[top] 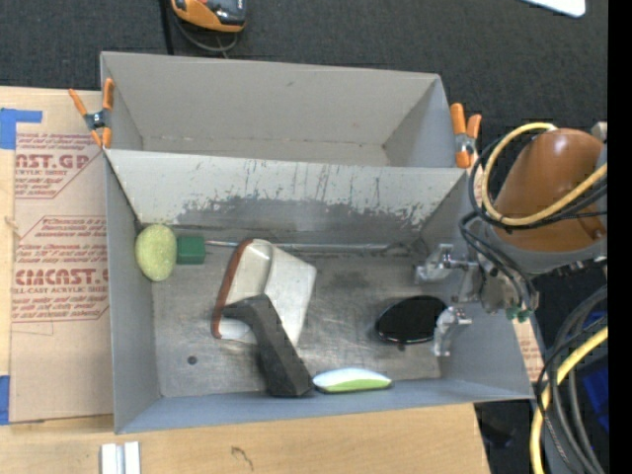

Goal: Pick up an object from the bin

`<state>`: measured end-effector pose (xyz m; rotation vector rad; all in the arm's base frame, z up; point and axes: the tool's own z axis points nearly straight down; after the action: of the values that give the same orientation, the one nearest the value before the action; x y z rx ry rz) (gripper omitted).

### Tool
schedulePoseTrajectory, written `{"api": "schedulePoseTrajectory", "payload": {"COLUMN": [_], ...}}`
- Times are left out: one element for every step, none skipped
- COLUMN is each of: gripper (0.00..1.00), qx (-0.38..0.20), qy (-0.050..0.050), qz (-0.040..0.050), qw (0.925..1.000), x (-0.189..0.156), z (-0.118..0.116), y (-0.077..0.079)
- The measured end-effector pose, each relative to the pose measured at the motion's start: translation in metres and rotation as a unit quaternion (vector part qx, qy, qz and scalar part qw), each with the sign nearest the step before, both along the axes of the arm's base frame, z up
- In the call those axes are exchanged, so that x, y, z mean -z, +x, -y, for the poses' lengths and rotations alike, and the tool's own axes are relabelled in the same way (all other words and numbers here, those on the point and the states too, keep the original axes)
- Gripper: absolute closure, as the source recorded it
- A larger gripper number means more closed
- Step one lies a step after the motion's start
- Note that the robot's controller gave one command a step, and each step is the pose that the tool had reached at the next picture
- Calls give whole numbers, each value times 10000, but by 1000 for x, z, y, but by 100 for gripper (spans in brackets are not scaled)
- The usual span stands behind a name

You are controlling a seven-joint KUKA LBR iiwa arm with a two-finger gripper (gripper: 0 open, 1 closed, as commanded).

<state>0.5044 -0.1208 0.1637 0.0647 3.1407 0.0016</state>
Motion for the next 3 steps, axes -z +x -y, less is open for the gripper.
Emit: {"api": "schedulePoseTrajectory", "payload": {"gripper": [0, 0, 100], "qx": [48, -18, 510], "qy": [-15, -8, 1], "qz": [2, 18, 25], "qw": [10000, 10000, 9987], "x": [10, 91, 93], "z": [23, 23, 27], "y": [3, 16, 14]}}
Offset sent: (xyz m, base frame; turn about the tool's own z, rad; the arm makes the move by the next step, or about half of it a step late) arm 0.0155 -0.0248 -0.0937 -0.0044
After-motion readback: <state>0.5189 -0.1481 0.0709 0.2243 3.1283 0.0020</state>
